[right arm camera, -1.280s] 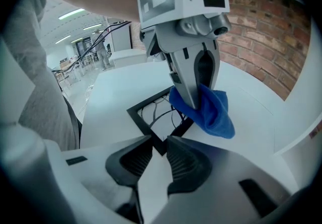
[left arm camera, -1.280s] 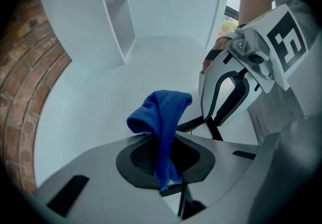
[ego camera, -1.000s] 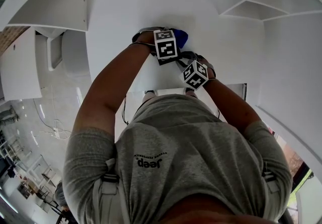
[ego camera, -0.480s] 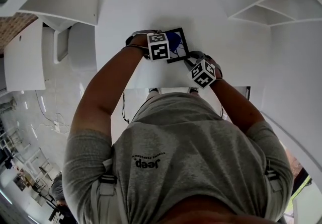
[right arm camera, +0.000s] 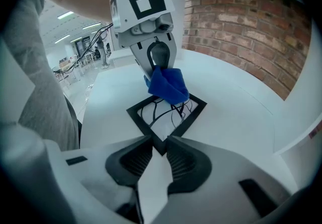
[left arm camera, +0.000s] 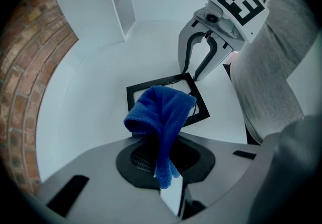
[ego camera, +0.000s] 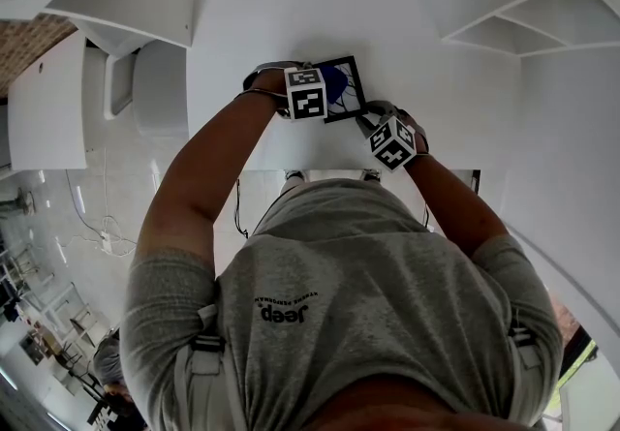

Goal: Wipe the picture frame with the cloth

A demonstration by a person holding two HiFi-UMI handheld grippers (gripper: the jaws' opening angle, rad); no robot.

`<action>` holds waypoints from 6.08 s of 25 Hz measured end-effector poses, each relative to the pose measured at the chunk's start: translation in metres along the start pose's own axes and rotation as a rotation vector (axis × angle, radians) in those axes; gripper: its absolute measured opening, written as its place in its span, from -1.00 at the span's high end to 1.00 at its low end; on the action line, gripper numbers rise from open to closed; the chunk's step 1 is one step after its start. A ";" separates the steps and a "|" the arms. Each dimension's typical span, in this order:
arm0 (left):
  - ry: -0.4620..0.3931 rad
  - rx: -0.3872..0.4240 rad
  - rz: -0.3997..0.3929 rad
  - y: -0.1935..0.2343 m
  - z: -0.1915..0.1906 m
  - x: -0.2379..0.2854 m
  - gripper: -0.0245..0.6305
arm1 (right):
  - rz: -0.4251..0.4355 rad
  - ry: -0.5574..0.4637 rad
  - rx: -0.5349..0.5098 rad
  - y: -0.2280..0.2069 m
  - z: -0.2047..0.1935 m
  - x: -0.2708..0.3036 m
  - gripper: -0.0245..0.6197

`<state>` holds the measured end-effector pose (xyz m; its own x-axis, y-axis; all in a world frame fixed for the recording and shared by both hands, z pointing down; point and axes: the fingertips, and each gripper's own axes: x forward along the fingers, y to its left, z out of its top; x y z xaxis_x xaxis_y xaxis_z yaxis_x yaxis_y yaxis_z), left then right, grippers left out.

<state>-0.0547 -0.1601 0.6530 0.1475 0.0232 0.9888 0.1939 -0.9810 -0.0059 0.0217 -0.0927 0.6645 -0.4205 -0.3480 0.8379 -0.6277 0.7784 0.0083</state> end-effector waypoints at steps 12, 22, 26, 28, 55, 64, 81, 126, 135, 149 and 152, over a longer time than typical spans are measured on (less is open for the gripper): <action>-0.132 0.026 0.012 0.005 0.072 -0.008 0.74 | -0.011 -0.014 -0.001 0.001 0.003 -0.001 0.62; -0.169 0.040 -0.008 -0.001 0.115 0.007 0.74 | -0.021 -0.034 -0.006 0.001 0.002 -0.001 0.62; -0.143 0.057 -0.004 0.000 0.114 0.015 0.74 | -0.020 -0.035 -0.007 0.001 0.002 -0.001 0.62; -0.132 0.053 -0.008 0.000 0.111 0.018 0.74 | -0.020 -0.034 -0.005 0.001 0.002 -0.001 0.62; 0.007 -0.013 -0.054 -0.030 0.000 0.001 0.74 | -0.012 -0.019 -0.010 0.000 0.001 -0.001 0.62; -0.084 -0.006 -0.048 -0.027 0.034 -0.012 0.74 | -0.041 -0.043 -0.015 0.001 0.002 -0.002 0.62; -0.125 0.045 -0.056 -0.025 0.108 0.022 0.74 | -0.059 -0.071 -0.011 0.001 0.002 0.000 0.64; 0.027 0.111 -0.065 -0.050 0.010 0.012 0.74 | 0.275 0.037 -0.443 -0.060 0.039 0.013 0.46; 0.011 0.102 -0.066 -0.050 0.009 0.012 0.74 | 0.356 0.088 -0.461 -0.065 0.045 0.033 0.50; -0.164 0.017 -0.031 -0.061 0.110 0.008 0.74 | 0.334 0.132 -0.447 -0.064 0.044 0.037 0.50; -0.140 -0.012 -0.028 -0.060 0.116 0.021 0.74 | 0.333 0.136 -0.444 -0.064 0.045 0.036 0.50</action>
<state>0.0496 -0.0786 0.6567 0.2764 0.0765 0.9580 0.1881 -0.9819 0.0241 0.0172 -0.1783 0.6697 -0.4422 0.0013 0.8969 -0.1277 0.9897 -0.0644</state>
